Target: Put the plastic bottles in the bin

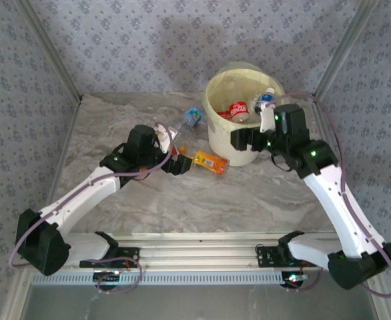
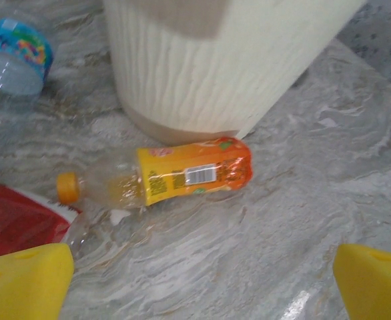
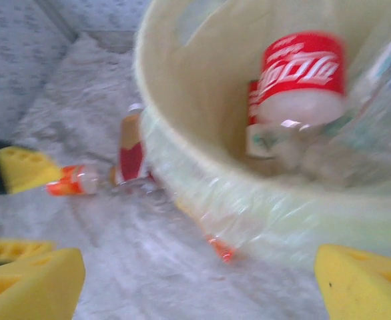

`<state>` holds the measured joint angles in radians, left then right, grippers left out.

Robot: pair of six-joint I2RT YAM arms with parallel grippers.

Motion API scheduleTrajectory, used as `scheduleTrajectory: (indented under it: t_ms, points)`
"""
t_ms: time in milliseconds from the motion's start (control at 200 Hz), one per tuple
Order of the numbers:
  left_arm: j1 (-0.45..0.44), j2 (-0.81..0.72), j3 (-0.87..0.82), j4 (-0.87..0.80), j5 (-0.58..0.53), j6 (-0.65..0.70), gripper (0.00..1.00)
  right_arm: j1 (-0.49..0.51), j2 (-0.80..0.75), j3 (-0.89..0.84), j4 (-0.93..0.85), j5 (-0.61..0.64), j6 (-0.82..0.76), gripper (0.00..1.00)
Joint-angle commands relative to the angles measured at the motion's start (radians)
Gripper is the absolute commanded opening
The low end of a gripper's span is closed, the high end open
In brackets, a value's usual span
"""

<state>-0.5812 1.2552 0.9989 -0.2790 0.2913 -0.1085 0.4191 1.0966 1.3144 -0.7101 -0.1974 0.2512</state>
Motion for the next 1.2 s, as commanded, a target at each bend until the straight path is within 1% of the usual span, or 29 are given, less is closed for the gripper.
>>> scheduleTrajectory:
  t_ms: [0,40,60,160,280,355,430,505,550,640,740,819,914,1194]
  points:
    - [0.075,0.069,0.089,-0.08,-0.013,-0.078,0.99,0.048,-0.085,-0.098,0.104,-0.107,0.073,0.95]
    - [0.092,0.096,0.11,-0.099,-0.03,-0.106,0.98,0.068,-0.106,-0.119,0.104,-0.116,0.083,0.96]
    - [0.096,0.109,0.121,-0.112,-0.053,-0.121,0.98,0.08,-0.117,-0.157,0.105,-0.12,0.086,0.97]
    - [0.113,0.179,0.194,-0.189,-0.143,-0.197,0.97,0.126,-0.153,-0.214,0.139,-0.115,0.115,1.0]
    - [0.133,0.282,0.299,-0.31,-0.191,-0.294,0.97,0.174,-0.19,-0.285,0.185,-0.09,0.156,1.0]
    - [0.139,0.335,0.343,-0.344,-0.214,-0.323,0.97,0.189,-0.199,-0.315,0.201,-0.075,0.192,1.0]
    - [0.145,0.38,0.383,-0.372,-0.263,-0.351,0.96,0.198,-0.201,-0.332,0.197,-0.042,0.228,1.0]
    - [0.162,0.436,0.431,-0.393,-0.261,-0.377,0.97,0.2,-0.213,-0.364,0.222,-0.036,0.267,1.0]
    - [0.174,0.478,0.468,-0.449,-0.26,-0.403,0.96,0.203,-0.233,-0.391,0.251,-0.024,0.31,1.0]
    - [0.192,0.557,0.525,-0.479,-0.204,-0.425,0.96,0.205,-0.268,-0.425,0.275,-0.007,0.331,1.0]
    - [0.195,0.618,0.559,-0.475,-0.198,-0.443,0.94,0.206,-0.285,-0.432,0.247,0.076,0.363,1.0]
    - [0.202,0.665,0.593,-0.484,-0.198,-0.447,0.93,0.209,-0.272,-0.416,0.201,0.118,0.37,1.0]
    - [0.216,0.725,0.64,-0.514,-0.194,-0.444,0.92,0.217,-0.258,-0.409,0.19,0.136,0.366,1.0]
    - [0.231,0.826,0.685,-0.521,-0.171,-0.441,0.92,0.234,-0.232,-0.397,0.194,0.133,0.363,1.0]
